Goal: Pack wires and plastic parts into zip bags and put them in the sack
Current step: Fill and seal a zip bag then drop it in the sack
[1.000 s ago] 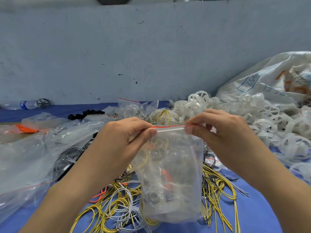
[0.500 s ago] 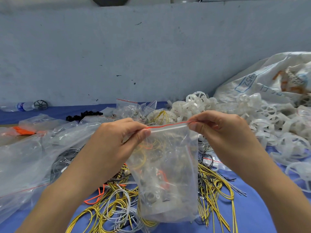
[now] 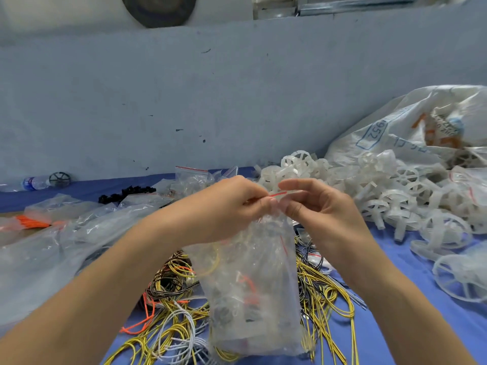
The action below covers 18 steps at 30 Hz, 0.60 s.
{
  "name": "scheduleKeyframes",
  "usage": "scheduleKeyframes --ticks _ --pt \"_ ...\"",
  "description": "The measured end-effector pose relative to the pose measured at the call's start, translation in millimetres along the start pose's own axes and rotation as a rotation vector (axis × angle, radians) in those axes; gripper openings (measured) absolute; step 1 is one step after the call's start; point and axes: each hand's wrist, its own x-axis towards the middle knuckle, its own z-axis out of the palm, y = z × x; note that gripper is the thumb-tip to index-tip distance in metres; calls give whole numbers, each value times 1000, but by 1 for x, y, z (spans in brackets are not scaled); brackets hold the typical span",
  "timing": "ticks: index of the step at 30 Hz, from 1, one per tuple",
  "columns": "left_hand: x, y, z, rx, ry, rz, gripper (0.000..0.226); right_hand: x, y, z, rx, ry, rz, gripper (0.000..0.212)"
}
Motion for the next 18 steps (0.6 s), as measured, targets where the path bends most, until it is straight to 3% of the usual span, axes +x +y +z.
scheduleKeyframes --ticks 12,18 --pt "-3 8 17 395 243 50 35 0 22 7 197 95 108 21" --pt "4 11 10 282 73 92 33 0 21 4 170 139 25 11"
